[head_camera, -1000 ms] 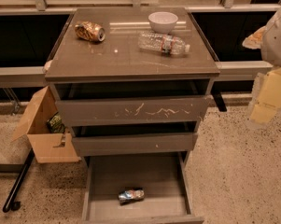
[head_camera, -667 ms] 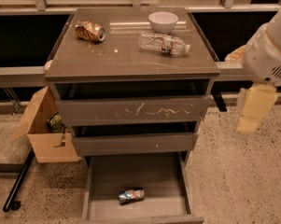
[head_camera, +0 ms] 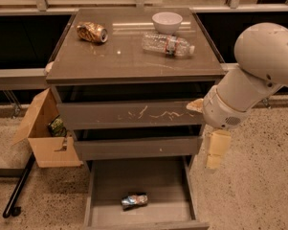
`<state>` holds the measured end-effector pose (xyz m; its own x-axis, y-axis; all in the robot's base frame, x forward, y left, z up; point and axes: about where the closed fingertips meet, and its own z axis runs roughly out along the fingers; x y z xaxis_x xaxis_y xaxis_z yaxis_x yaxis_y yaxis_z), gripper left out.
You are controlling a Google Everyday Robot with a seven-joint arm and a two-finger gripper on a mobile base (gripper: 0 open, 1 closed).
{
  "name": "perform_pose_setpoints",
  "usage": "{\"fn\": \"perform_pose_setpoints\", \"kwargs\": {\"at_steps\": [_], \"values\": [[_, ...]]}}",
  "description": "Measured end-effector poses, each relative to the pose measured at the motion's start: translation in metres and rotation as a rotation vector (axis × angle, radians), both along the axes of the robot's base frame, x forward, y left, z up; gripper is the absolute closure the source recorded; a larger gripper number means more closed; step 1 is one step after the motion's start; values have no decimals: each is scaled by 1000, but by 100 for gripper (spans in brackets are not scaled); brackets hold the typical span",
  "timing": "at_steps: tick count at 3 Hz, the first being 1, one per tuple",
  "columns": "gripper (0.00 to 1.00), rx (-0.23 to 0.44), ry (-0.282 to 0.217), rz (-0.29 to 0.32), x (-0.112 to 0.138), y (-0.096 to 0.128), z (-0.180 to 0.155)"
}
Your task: Pick redbull can from bottom drawer and place on counter
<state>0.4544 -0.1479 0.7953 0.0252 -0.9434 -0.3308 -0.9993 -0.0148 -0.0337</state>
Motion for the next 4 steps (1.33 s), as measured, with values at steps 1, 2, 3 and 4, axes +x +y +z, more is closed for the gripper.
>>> {"fn": "perform_pose_setpoints", "kwargs": {"at_steps": [1, 2, 3, 4], "values": [[0, 0, 0, 0, 0, 0, 0], [0, 11, -22, 73, 2, 12, -23], [0, 42, -44, 140, -2, 34, -34], [0, 69, -47, 176, -7, 54, -41]]}}
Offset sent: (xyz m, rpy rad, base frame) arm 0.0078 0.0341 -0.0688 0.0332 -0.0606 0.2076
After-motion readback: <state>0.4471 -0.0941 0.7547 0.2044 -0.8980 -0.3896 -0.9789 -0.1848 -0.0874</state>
